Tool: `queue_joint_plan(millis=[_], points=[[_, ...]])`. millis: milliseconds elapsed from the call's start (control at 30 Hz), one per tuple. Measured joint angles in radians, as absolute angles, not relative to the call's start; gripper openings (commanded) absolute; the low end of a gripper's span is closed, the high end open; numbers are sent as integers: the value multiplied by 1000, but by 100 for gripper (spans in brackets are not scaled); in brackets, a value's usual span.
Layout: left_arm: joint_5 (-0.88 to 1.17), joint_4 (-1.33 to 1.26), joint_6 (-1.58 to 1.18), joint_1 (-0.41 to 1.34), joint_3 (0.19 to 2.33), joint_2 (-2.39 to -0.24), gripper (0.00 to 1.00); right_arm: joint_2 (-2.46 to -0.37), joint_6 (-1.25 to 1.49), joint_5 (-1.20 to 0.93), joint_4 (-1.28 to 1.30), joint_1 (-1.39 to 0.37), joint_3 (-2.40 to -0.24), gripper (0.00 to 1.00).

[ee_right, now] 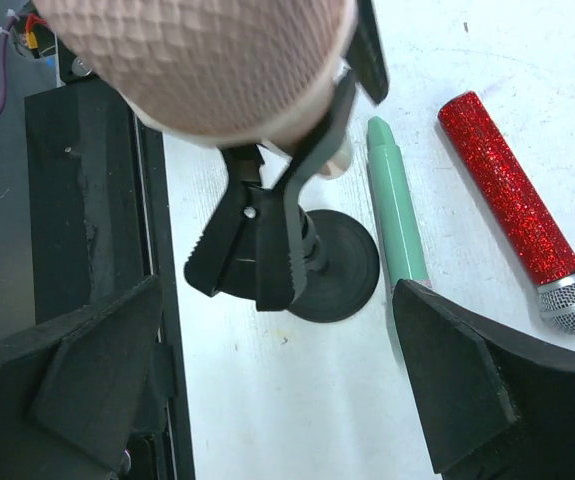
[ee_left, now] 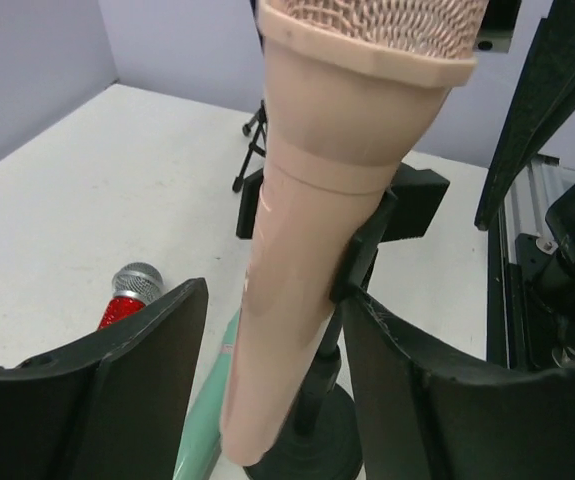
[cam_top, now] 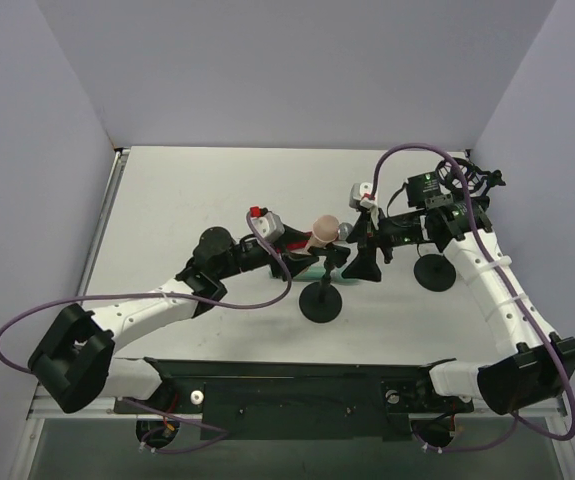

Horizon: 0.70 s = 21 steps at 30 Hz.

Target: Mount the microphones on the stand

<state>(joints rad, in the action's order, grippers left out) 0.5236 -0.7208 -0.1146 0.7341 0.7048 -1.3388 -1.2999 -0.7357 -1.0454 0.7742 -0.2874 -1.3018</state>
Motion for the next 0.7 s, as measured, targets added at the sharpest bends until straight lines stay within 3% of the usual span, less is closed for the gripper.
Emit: queue_joint_plan(millis=[467,533,633,700], points=[[382,-607,-149,731,580,-989,88,-1125,-808,-1052,788,-241,-1104,96],[347,-597,-189,731,544,-924,87,-1105,-813,-1055,789,-228,-1075,96],[314,-577,-276,733,502,-859,72,-1085,-816,-1070,787,-207,-1039,96],[287,-550,-312,754,481,-834,72,-1077,-817,-1094,777,-180,-1003,95]])
